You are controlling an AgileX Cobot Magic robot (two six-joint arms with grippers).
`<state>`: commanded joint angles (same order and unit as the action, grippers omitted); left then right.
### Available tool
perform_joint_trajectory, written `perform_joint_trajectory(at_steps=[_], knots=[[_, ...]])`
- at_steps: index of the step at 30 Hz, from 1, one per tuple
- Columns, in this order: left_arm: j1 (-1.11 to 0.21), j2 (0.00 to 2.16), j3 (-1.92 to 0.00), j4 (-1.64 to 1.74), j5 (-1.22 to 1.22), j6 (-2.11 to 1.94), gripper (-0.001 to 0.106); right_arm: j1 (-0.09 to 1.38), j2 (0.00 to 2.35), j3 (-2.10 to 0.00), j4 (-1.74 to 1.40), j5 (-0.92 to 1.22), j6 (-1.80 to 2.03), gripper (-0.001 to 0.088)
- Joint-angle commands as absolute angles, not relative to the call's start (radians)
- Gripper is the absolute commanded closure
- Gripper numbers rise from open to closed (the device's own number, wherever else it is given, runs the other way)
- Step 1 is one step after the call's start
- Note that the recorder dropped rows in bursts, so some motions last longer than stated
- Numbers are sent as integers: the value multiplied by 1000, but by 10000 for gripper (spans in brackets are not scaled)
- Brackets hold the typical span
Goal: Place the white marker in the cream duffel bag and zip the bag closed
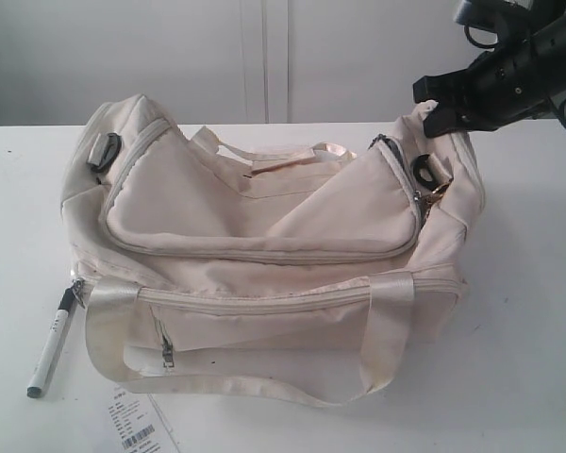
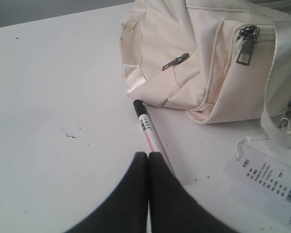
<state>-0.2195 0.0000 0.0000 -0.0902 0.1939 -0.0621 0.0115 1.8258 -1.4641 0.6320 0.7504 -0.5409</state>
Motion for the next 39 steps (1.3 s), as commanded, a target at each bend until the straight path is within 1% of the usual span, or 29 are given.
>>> perform_joint_trajectory(at_steps=[6,10,14,18,20,26,33,39], knots=[[-219,0,0,-104,173,-126,1053,12,1826,-1464,632,744,-541,868],[-219,0,0,-104,89,-250,1053,12,1826,-1464,632,734,-541,868],[-219,0,0,-104,8,-260,1053,12,1826,-1464,632,734,-541,868],[-219,0,0,-102,-157,-253,1053,12,1826,-1464,632,734,-541,868],[-219,0,0,-102,-179,-272,1053,12,1826,-1464,632,734,-541,868],[-219,19,-53,-104,-98,-285,1053,12,1826,-1464,632,733,-541,868],[-219,184,-212,-95,-71,-227,1053,12,1826,-1464,632,733,-541,868],[-219,352,-353,-95,42,-98,1053,12,1826,-1464,632,733,-541,868]])
